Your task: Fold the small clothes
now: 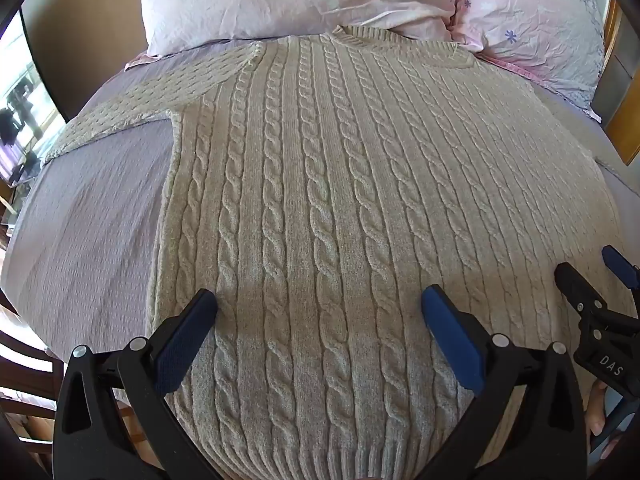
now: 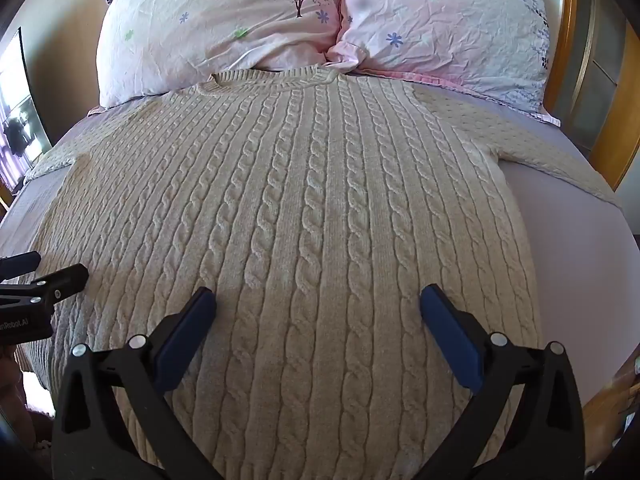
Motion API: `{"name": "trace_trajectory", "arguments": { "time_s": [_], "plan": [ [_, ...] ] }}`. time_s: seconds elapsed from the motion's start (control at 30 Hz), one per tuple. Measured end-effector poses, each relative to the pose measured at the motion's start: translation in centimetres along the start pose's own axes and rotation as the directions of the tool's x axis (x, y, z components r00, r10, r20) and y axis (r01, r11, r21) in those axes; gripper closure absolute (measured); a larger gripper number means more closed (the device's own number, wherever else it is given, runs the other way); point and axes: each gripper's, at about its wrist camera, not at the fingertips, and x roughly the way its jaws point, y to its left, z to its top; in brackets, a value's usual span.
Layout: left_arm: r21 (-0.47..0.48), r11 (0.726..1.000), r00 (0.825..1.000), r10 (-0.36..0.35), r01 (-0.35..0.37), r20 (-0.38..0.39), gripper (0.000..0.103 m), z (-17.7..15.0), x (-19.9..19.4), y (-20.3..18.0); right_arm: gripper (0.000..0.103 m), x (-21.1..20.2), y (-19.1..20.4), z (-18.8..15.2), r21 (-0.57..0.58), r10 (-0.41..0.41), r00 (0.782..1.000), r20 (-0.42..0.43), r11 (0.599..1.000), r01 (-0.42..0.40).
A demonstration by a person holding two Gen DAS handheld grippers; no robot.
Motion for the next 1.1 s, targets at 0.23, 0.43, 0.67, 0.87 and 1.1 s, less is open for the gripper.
{"name": "trace_trajectory", "arguments": {
  "time_s": [0.23,0.43,0.67,0.87,1.1],
  "plan": [
    [0.000,1.000,1.000,0.000,0.000,0.003,0.001,-0.01,0.00,0.00,0.002,-0.03,0.02,0.01,-0.002,-0.001,1.000,0.001,1.000,0.001],
    [0.000,1.000,1.000,0.000,0.000,0.005,0.001,-0.04,-0.02,-0.01,0.002,0.01,-0.01,-0.01,-0.001,-0.001,1.000,0.000,1.000,0.001],
    [0.000,1.000,1.000,0.001,-0.001,0.007,0.001,-0.04,-0.03,-0.01,0.002,0.04,0.00,-0.07,-0.001,-0.001,1.000,0.000,1.000,0.001],
    [0.000,1.000,1.000,0.001,-0.001,0.008,0.001,-0.03,-0.03,0.00,0.002,0.03,0.02,-0.03,-0.001,-0.001,1.000,0.000,1.000,0.001],
    [0.000,1.000,1.000,0.001,-0.001,0.009,0.001,-0.04,-0.04,-0.01,0.002,0.04,0.05,-0.01,-0.001,-0.001,1.000,0.000,1.000,0.001]
  ]
}}
